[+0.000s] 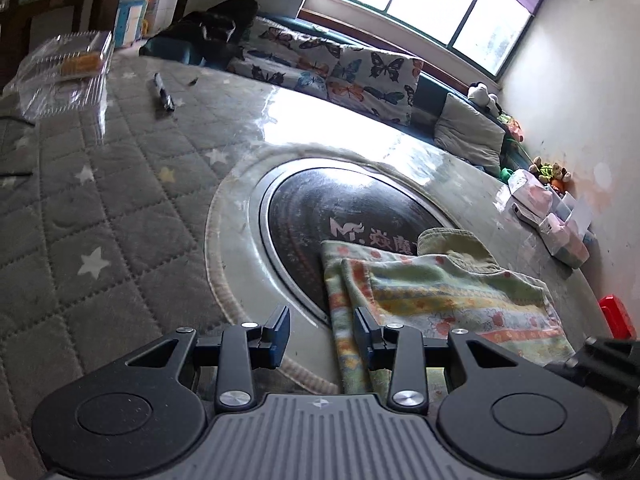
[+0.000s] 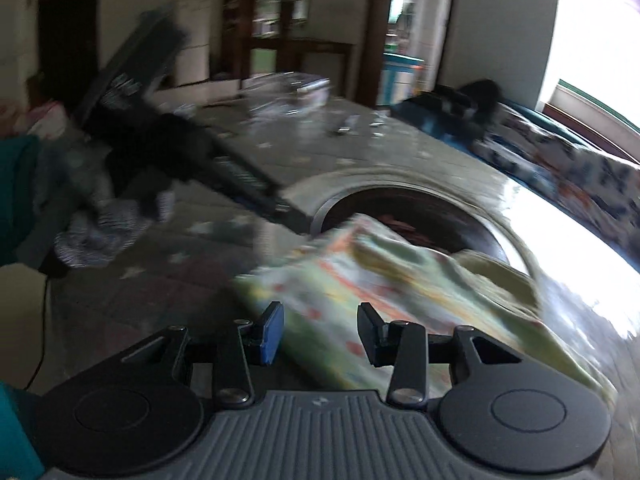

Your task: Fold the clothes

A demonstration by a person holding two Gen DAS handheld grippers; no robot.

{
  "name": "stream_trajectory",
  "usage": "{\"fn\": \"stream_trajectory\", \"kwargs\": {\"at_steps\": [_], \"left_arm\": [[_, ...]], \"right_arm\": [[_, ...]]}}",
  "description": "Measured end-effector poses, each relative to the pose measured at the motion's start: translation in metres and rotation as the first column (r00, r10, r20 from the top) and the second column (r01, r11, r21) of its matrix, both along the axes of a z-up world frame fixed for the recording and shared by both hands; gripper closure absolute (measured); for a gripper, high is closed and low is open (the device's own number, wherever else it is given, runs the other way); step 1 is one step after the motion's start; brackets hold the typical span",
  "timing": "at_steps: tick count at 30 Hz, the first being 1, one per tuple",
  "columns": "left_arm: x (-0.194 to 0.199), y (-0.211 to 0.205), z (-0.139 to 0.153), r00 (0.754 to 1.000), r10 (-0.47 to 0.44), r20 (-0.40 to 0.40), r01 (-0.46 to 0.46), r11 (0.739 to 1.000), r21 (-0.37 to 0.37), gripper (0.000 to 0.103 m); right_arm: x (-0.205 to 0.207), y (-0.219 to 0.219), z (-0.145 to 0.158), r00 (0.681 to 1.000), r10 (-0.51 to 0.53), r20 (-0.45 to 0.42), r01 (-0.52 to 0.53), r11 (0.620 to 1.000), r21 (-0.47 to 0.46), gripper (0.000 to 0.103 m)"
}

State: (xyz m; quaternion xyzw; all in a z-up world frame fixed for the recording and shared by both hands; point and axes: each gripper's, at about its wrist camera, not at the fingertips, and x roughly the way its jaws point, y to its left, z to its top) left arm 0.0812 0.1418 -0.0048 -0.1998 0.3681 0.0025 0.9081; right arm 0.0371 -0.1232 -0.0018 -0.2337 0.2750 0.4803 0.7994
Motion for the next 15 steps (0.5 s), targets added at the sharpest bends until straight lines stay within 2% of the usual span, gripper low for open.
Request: {"fn": "stream_trajectory", "kwargs": {"at_steps": [5, 10, 14, 15], "left_arm": [[-0.001, 0.004, -0.001, 1.000, 0.008, -0.003, -0.008, 0.999, -0.037, 0.065], [-0.002, 0.005, -0.002, 1.000, 0.010, -0.009, -0.011, 0.996, -0.086, 0.060], [-0.002, 0.005, -0.003, 1.000, 0.014, -0.016, -0.016, 0.993, -0.116, 0.058], [-0.003, 0.004, -0.004, 1.000, 0.016, -0.018, -0.018, 0.992, -0.125, 0.056]], "right_arm": [[-0.017, 0.031, -0.011, 0.997, 0.079, 0.019, -0.078, 0.996, -0.045, 0.064], [-0.019, 0.047, -0.022, 0.995, 0.094, 0.027, -0.092, 0.993, -0.071, 0.065], [-0.016, 0.048, -0.026, 0.996, 0.082, 0.023, -0.080, 0.995, -0.065, 0.076], [-0.015, 0.048, -0.025, 0.997, 0.075, 0.020, -0.074, 0.996, -0.059, 0.082]]}}
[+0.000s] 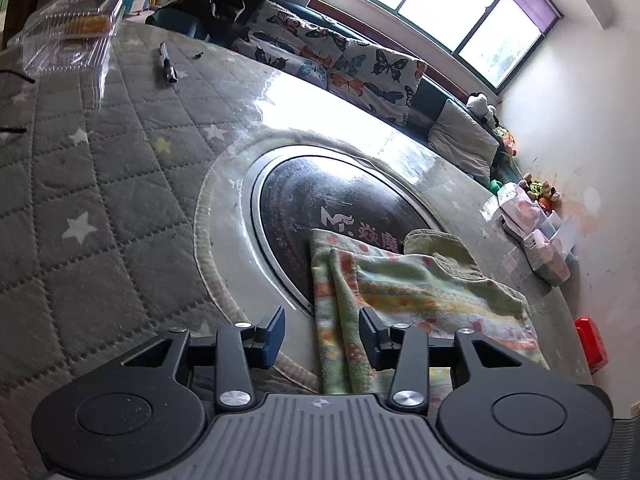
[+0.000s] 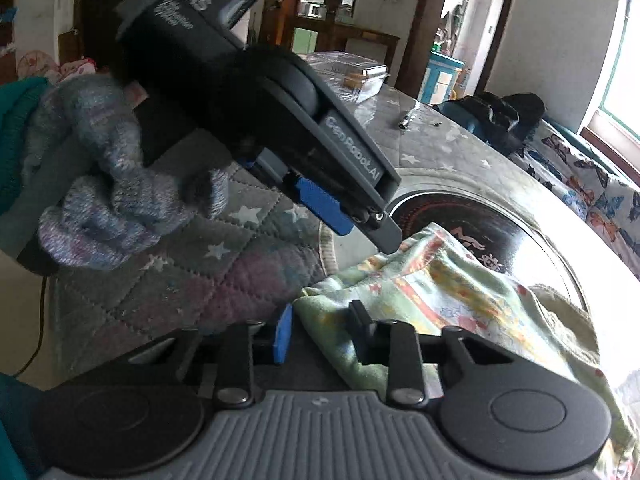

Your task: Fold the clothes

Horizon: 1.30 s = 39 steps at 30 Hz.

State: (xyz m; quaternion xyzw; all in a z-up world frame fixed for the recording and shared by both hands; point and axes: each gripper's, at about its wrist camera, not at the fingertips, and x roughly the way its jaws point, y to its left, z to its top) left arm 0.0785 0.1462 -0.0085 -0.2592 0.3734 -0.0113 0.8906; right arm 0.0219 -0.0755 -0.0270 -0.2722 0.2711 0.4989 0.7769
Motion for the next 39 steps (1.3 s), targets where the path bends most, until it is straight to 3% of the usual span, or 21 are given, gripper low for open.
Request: {"fn": "stream_trajectory", "kwargs": {"at_steps": [3, 10, 19, 28, 31, 35, 39], "left_arm": [[0.001, -0.001, -0.001, 1.000, 0.011, -0.007, -0.012, 1.000, -0.024, 0.050], [0.005, 0.000, 0.002, 0.998, 0.054, -0.027, -0.056, 0.992, -0.111, 0.039], [0.015, -0.007, -0.003, 0.989, 0.125, -0.077, -0.139, 0.967, -0.213, 0.037], [0.019, -0.011, -0.009, 0.985, 0.144, -0.093, -0.166, 0.944, -0.286, 0.037], [0.022, -0.011, -0.013, 0.984, 0.140, -0.109, -0.168, 0.934, -0.316, 0.047], [0.025, -0.010, -0.022, 0.981, 0.133, -0.139, -0.175, 0.917, -0.357, 0.075], [0.025, -0.009, -0.028, 0.980, 0.135, -0.148, -0.181, 0.910, -0.372, 0.087]], "right_arm": [[0.004, -0.004, 0.003, 0.999, -0.024, -0.025, 0.024, 0.999, 0.032, 0.089], [0.018, -0.024, 0.019, 0.988, -0.086, -0.130, 0.104, 0.984, 0.145, 0.093], [0.030, -0.047, 0.040, 0.979, -0.120, -0.167, 0.159, 0.957, 0.242, 0.093], [0.036, -0.050, 0.041, 0.978, -0.121, -0.171, 0.163, 0.952, 0.257, 0.093], [0.034, -0.048, 0.037, 0.978, -0.115, -0.173, 0.157, 0.954, 0.256, 0.093], [0.032, -0.049, 0.035, 0.978, -0.111, -0.176, 0.154, 0.955, 0.253, 0.093], [0.033, -0.050, 0.033, 0.977, -0.113, -0.182, 0.156, 0.957, 0.246, 0.092]]}}
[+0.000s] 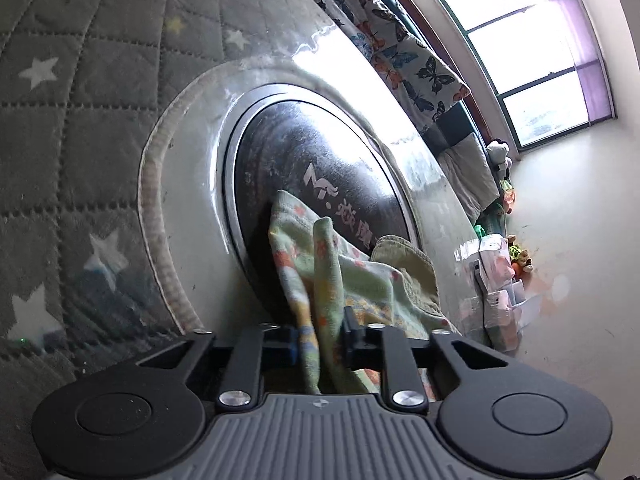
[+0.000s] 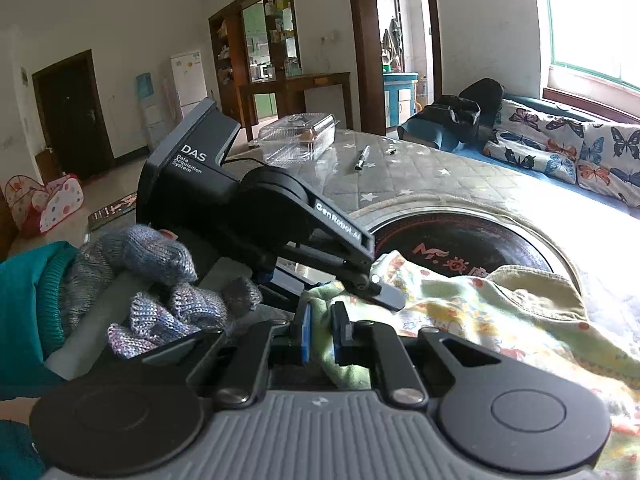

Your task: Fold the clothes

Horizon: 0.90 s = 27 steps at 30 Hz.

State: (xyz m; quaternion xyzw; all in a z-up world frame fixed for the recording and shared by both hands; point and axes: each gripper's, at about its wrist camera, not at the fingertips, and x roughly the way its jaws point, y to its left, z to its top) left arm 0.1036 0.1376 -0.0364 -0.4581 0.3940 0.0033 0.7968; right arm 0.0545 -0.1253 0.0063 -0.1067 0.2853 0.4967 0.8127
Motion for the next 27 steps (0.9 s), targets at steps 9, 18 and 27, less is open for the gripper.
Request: {"fn": "stream_trajectory", "kwargs": {"at_steps": [9, 18, 27], "left_arm": [[-0.002, -0.001, 0.002, 1.000, -0.022, 0.012, 0.021, 0.999, 0.050, 0.091], [-0.001, -0.004, 0.004, 0.999, -0.042, 0.020, 0.040, 0.995, 0.092, 0.091], [0.003, -0.008, 0.007, 0.998, -0.065, 0.021, 0.061, 0.988, 0.143, 0.091]], "right_arm": [[0.013, -0.029, -0.003, 0.995, -0.098, 0.011, 0.098, 0.995, -0.011, 0.079], [0.071, -0.108, -0.023, 0.897, -0.442, 0.023, 0.443, 0.894, -0.066, 0.077], [0.109, -0.167, -0.043, 0.775, -0.631, 0.034, 0.631, 0.770, -0.099, 0.059]]}}
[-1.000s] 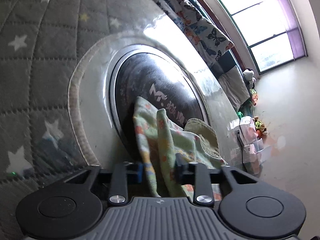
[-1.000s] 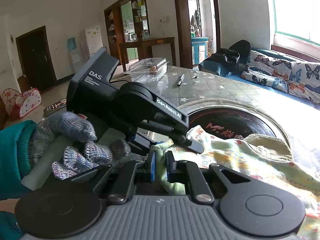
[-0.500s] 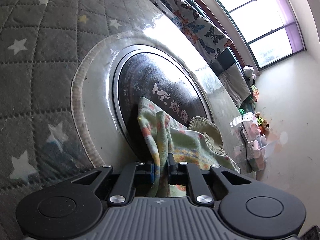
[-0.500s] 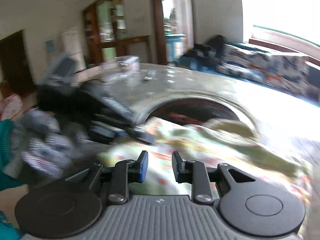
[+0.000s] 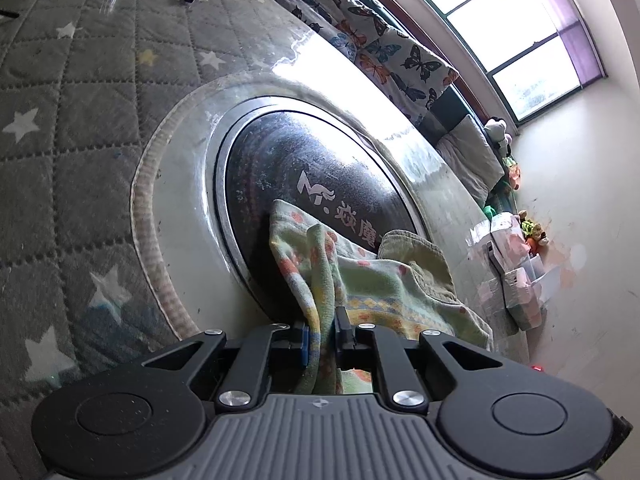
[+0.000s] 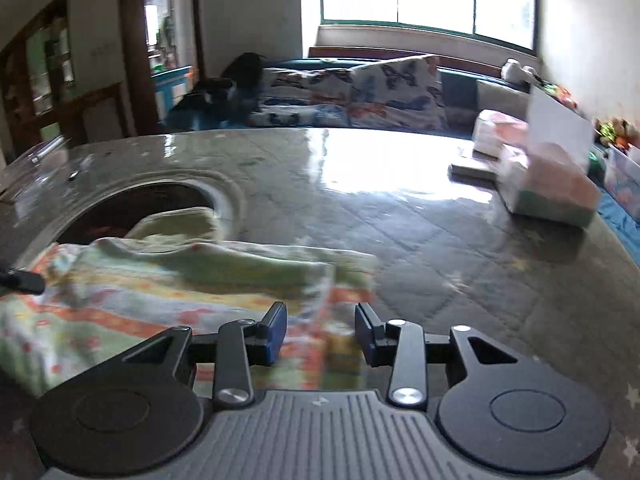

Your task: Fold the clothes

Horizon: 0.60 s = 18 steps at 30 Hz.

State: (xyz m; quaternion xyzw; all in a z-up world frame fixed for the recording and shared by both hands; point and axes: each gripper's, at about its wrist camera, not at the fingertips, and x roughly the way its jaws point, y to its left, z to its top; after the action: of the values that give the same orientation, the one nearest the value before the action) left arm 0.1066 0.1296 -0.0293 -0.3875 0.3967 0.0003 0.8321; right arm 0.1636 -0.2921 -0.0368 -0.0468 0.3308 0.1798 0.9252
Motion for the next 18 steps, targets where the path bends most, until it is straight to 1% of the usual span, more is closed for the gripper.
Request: {"fn": "stream_trajectory", "kwargs": {"at_steps": [4, 10, 11, 12, 13, 15, 18], "left_arm": [[0.002, -0.002, 0.002, 1.000, -0.010, 0.002, 0.010, 1.000, 0.022, 0.091], [0.003, -0.003, 0.002, 1.000, -0.022, 0.003, 0.022, 0.999, 0.046, 0.091], [0.004, -0.003, 0.003, 1.000, -0.024, 0.003, 0.024, 0.998, 0.050, 0.091], [0.004, -0.003, 0.003, 1.000, -0.026, 0.003, 0.026, 0.998, 0.054, 0.091], [0.004, -0.004, 0.003, 1.000, -0.028, 0.005, 0.027, 0.998, 0.060, 0.091], [0.004, -0.004, 0.003, 0.999, -0.031, 0.007, 0.031, 0.997, 0.071, 0.091], [0.004, -0.006, 0.005, 0.999, -0.038, 0.013, 0.037, 0.995, 0.088, 0.092]], "right_arm": [[0.006, -0.005, -0.004, 1.000, -0.017, -0.002, 0.017, 1.000, 0.012, 0.052], [0.008, -0.002, -0.006, 1.000, -0.005, -0.014, 0.005, 0.999, 0.048, 0.055], [0.008, -0.001, -0.006, 1.000, -0.002, -0.015, 0.003, 0.999, 0.054, 0.059], [0.007, 0.000, -0.006, 1.000, 0.003, -0.018, -0.001, 0.998, 0.060, 0.066], [0.006, 0.001, -0.005, 1.000, 0.008, -0.020, -0.007, 0.998, 0.065, 0.070], [0.004, 0.004, -0.004, 1.000, 0.015, -0.022, -0.014, 0.997, 0.072, 0.086], [-0.001, 0.007, -0.002, 1.000, 0.008, -0.009, -0.007, 0.997, 0.077, 0.093]]}}
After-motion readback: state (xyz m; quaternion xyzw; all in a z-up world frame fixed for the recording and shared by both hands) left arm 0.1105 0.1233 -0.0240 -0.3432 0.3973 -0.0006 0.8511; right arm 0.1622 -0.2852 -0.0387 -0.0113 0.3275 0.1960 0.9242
